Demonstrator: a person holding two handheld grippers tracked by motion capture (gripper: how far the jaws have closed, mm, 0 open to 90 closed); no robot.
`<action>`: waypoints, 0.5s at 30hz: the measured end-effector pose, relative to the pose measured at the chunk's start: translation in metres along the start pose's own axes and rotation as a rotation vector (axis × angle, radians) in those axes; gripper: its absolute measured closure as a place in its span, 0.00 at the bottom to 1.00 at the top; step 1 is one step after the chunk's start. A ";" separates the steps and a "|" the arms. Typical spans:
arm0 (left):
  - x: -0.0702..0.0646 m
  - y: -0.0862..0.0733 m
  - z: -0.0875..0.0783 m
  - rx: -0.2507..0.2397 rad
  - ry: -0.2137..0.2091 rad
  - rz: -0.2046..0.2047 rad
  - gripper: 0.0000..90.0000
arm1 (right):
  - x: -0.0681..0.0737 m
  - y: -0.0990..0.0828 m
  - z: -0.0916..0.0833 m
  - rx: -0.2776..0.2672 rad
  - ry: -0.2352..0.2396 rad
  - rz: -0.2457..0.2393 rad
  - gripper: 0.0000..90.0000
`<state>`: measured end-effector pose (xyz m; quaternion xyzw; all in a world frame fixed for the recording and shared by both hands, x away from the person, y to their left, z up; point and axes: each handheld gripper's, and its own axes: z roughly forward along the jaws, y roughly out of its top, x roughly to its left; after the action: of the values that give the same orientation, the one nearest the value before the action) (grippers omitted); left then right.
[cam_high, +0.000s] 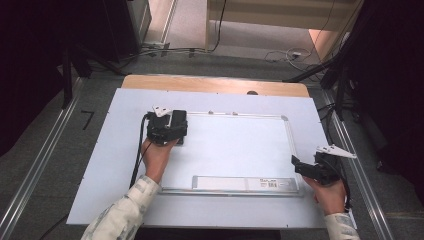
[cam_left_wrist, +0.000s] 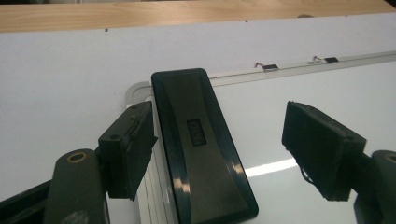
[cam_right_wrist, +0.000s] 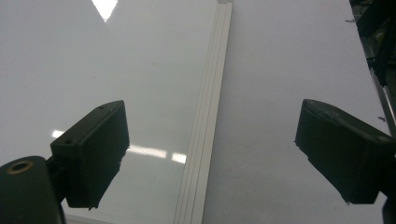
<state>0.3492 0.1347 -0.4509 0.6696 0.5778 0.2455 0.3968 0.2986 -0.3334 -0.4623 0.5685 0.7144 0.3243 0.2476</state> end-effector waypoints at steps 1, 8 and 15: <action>0.000 -0.001 -0.002 -0.003 -0.004 0.000 0.29 | 0.000 0.000 0.000 0.000 -0.001 0.002 0.09; 0.007 -0.011 -0.018 -0.014 -0.011 0.007 0.28 | 0.000 0.000 -0.001 0.003 -0.004 0.001 0.09; 0.018 -0.023 -0.034 -0.018 -0.007 0.004 0.28 | -0.001 0.000 -0.002 -0.002 0.000 0.005 0.09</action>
<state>0.3127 0.1612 -0.4525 0.6681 0.5726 0.2494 0.4044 0.2975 -0.3346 -0.4616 0.5702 0.7125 0.3257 0.2474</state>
